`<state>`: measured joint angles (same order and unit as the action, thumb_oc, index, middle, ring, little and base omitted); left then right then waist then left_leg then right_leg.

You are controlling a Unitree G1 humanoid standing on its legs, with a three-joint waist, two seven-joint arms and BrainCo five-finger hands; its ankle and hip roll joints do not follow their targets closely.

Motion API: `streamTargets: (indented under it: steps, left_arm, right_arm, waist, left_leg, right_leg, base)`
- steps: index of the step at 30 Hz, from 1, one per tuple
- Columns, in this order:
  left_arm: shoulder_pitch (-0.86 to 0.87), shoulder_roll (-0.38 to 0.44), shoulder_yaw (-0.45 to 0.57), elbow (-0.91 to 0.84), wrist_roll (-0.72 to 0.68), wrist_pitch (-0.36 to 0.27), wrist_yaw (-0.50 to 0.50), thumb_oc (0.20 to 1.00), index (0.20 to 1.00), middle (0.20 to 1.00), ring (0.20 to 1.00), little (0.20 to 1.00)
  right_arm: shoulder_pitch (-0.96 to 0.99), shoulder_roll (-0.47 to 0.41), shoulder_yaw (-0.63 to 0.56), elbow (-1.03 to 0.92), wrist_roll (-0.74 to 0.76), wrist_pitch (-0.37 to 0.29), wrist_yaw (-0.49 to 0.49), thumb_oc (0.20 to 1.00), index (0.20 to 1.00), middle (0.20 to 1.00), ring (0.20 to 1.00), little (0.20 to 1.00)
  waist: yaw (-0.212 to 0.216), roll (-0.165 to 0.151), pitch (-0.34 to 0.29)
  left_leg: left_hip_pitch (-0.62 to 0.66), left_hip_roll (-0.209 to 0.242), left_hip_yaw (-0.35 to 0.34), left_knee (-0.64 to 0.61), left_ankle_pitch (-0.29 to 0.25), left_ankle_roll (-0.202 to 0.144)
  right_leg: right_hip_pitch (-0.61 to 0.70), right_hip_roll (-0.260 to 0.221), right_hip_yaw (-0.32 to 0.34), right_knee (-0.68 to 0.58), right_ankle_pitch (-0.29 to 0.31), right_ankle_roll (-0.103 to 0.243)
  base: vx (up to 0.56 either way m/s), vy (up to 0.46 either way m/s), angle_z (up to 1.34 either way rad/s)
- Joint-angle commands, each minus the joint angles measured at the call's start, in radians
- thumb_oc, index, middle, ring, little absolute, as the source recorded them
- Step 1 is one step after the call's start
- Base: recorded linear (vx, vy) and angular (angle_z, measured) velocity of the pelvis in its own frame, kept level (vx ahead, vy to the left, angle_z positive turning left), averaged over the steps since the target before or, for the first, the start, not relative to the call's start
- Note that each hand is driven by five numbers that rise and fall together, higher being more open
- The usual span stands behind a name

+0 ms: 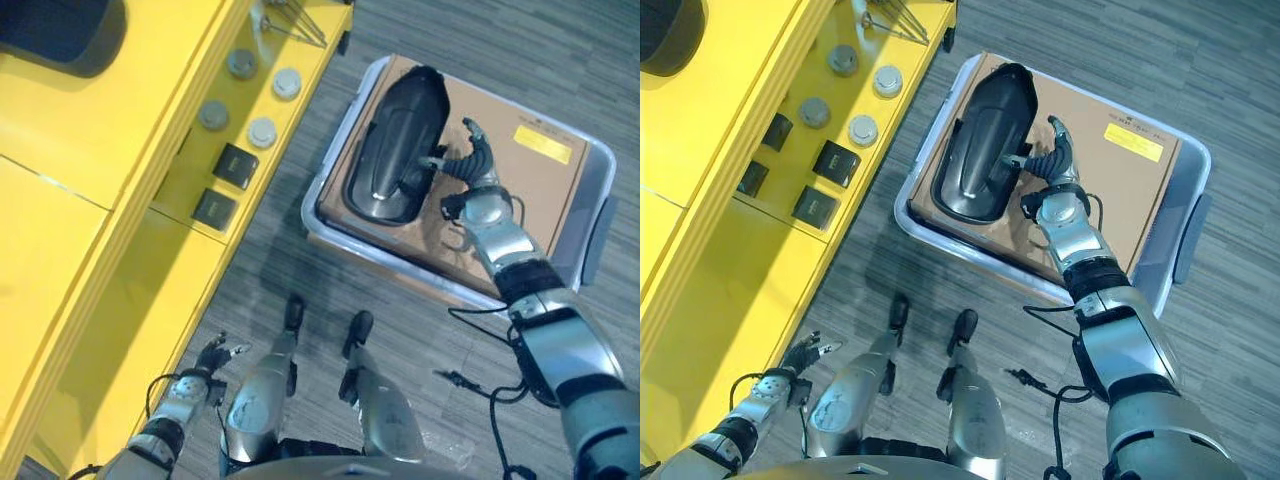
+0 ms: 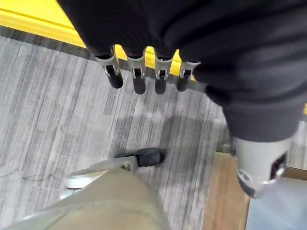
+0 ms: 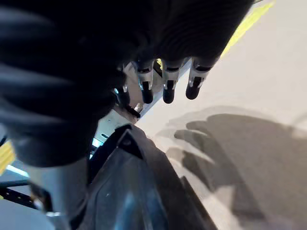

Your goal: Move parts from the plastic box to the shelf.

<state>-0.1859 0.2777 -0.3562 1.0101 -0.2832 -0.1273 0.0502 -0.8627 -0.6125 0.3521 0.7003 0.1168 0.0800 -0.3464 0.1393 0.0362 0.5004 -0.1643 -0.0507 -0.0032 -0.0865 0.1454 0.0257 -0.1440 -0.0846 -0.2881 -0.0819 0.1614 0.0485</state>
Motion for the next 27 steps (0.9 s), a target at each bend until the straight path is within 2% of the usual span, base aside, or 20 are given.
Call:
streamTargets:
  steps: [1,6,8,9,10,11,14,16,21,23,24,26,27]
  left_arm:
    - [-0.009,0.002,-0.048,0.02,-0.035,-0.022,-0.016,1.0,1.0,1.0,1.0,1.0]
    - [-0.028,0.011,-0.068,-0.034,-0.062,-0.031,-0.024,1.0,1.0,1.0,1.0,1.0]
    - [-0.036,0.017,-0.077,-0.055,-0.071,-0.029,-0.023,1.0,1.0,1.0,1.0,1.0]
    - [-0.038,0.021,-0.082,-0.062,-0.073,-0.028,-0.024,1.0,1.0,1.0,1.0,1.0]
    - [-0.038,0.022,-0.085,-0.067,-0.071,-0.025,-0.022,1.0,1.0,1.0,1.0,1.0]
    - [-0.039,0.025,-0.09,-0.069,-0.07,-0.023,-0.02,1.0,1.0,1.0,1.0,1.0]
    - [-0.039,0.035,-0.097,-0.071,-0.073,-0.006,-0.017,1.0,1.0,1.0,1.0,1.0]
    - [-0.033,0.038,-0.099,-0.061,-0.064,0.001,-0.015,1.0,1.0,1.0,1.0,1.0]
    - [-0.024,0.045,-0.101,-0.036,-0.051,-0.01,-0.02,1.0,1.0,1.0,1.0,1.0]
    - [-0.013,0.049,-0.095,-0.039,-0.047,-0.029,-0.023,1.0,1.0,1.0,1.0,1.0]
    - [-0.003,0.053,-0.091,-0.048,-0.051,-0.057,-0.023,1.0,1.0,1.0,1.0,1.0]
    - [0.003,0.057,-0.086,-0.06,-0.05,-0.072,-0.023,1.0,1.0,1.0,1.0,1.0]
    - [0.011,0.069,-0.083,-0.097,-0.045,-0.09,-0.015,1.0,1.0,1.0,1.0,1.0]
  right_arm:
    - [-0.05,-0.078,0.065,0.013,-0.038,0.037,0.031,1.0,1.0,1.0,1.0,1.0]
    - [-0.108,-0.081,0.144,0.135,-0.107,0.139,0.219,1.0,1.0,1.0,1.0,1.0]
    - [-0.139,-0.092,0.192,0.206,-0.111,0.139,0.267,1.0,1.0,1.0,1.0,1.0]
    - [-0.159,-0.096,0.215,0.235,-0.136,0.159,0.3,0.507,0.507,0.507,0.507,0.507]
    - [-0.17,-0.099,0.23,0.253,-0.163,0.177,0.331,0.291,0.291,0.291,0.291,0.291]
    - [-0.187,-0.104,0.253,0.288,-0.181,0.171,0.346,0.2,0.2,0.2,0.2,0.2]
    - [-0.22,-0.115,0.297,0.34,-0.291,0.203,0.399,0.2,0.2,0.2,0.2,0.2]
    - [-0.238,-0.127,0.346,0.389,-0.352,0.253,0.417,0.2,0.2,0.2,0.2,0.2]
    - [-0.246,-0.142,0.347,0.472,-0.315,0.309,0.342,0.2,0.2,0.2,0.2,0.2]
    - [-0.236,-0.158,0.315,0.485,-0.292,0.296,0.306,0.2,0.2,0.2,0.2,0.2]
    - [-0.222,-0.17,0.291,0.483,-0.26,0.269,0.256,0.2,0.2,0.2,0.2,0.2]
    - [-0.207,-0.177,0.275,0.477,-0.233,0.241,0.221,0.2,0.2,0.2,0.2,0.2]
    - [-0.18,-0.19,0.239,0.452,-0.166,0.209,0.174,0.2,0.2,0.2,0.2,0.2]
  waist:
    - [0.01,0.001,-0.051]
    - [0.023,0.011,-0.027]
    - [0.034,0.015,-0.019]
    - [0.039,0.016,-0.016]
    - [0.042,0.018,-0.014]
    - [0.047,0.021,-0.012]
    - [0.057,0.022,-0.011]
    - [0.064,0.022,-0.014]
    - [0.072,0.02,-0.027]
    - [0.07,0.019,-0.037]
    - [0.067,0.017,-0.047]
    - [0.064,0.016,-0.053]
    - [0.058,0.012,-0.064]
  left_leg:
    - [-0.034,0.004,-0.02,-0.001,-0.042,-0.016]
    - [-0.046,0.002,-0.027,-0.001,-0.036,-0.019]
    - [-0.053,0.001,-0.034,-0.001,-0.031,-0.021]
    - [-0.056,0.0,-0.038,-0.001,-0.029,-0.023]
    - [-0.057,-0.001,-0.04,-0.001,-0.028,-0.023]
    - [-0.061,-0.001,-0.043,-0.001,-0.024,-0.025]
    - [-0.065,-0.003,-0.051,-0.001,-0.02,-0.028]
    - [-0.063,-0.004,-0.057,-0.001,-0.018,-0.029]
    - [-0.051,-0.007,-0.061,-0.001,-0.022,-0.027]
    - [-0.041,-0.004,-0.058,-0.001,-0.026,-0.028]
    - [-0.031,-0.003,-0.056,-0.001,-0.03,-0.028]
    - [-0.024,-0.002,-0.055,-0.001,-0.032,-0.029]
    - [-0.007,0.001,-0.048,-0.001,-0.039,-0.032]
  right_leg:
    - [-0.015,-0.032,0.036,0.077,-0.092,0.045]
    - [-0.03,-0.041,0.028,0.084,-0.089,0.048]
    - [-0.033,-0.044,0.019,0.082,-0.085,0.049]
    - [-0.034,-0.045,0.014,0.081,-0.084,0.049]
    - [-0.034,-0.047,0.01,0.081,-0.083,0.049]
    - [-0.035,-0.048,0.004,0.081,-0.082,0.05]
    - [-0.032,-0.05,-0.007,0.079,-0.082,0.051]
    - [-0.024,-0.051,-0.016,0.076,-0.083,0.051]
    - [-0.004,-0.052,-0.027,0.067,-0.082,0.052]
    - [0.007,-0.053,-0.03,0.062,-0.082,0.052]
    - [0.017,-0.053,-0.027,0.059,-0.082,0.051]
    - [0.024,-0.053,-0.027,0.057,-0.082,0.052]
    - [0.038,-0.052,-0.025,0.056,-0.085,0.052]
  base:
    - [0.0,0.0,0.0]
    - [0.0,0.0,0.0]
    - [-0.01,-0.002,0.03]
    - [-0.01,-0.005,0.09]
    - [-0.02,-0.001,0.14]
    - [-0.02,-0.004,0.15]
    - [-0.02,-0.007,0.1]
    - [-0.01,0.002,0.09]
    - [-0.01,-0.007,0.15]
    - [0.0,0.0,0.0]
    - [0.0,0.0,0.0]
    - [0.0,0.0,0.0]
    - [0.0,0.0,0.0]
